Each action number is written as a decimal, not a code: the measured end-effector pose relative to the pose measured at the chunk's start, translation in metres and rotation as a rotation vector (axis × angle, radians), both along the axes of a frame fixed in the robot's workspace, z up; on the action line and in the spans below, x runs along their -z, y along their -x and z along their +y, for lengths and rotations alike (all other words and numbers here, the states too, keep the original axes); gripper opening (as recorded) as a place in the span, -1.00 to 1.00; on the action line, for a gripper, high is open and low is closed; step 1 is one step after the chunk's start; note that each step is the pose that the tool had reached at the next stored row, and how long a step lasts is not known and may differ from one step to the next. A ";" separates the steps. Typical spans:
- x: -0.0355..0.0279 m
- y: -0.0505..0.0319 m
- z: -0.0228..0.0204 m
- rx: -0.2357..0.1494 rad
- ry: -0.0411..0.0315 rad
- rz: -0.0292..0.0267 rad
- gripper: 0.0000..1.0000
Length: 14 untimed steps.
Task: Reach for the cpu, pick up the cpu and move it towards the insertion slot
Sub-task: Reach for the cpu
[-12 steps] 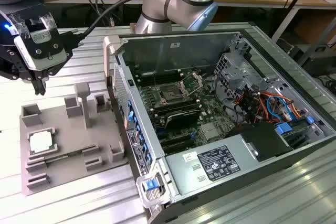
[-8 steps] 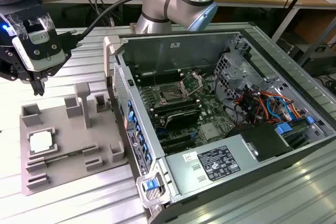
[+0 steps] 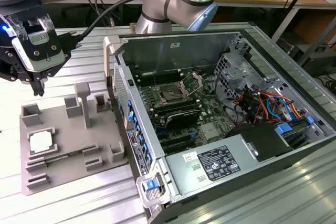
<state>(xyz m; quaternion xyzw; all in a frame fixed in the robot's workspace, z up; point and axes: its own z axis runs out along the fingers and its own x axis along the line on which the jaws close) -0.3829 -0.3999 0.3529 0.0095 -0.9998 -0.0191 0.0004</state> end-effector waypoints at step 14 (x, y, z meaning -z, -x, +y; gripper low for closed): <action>0.0014 0.0019 -0.0001 0.000 -0.0001 -0.0002 -0.79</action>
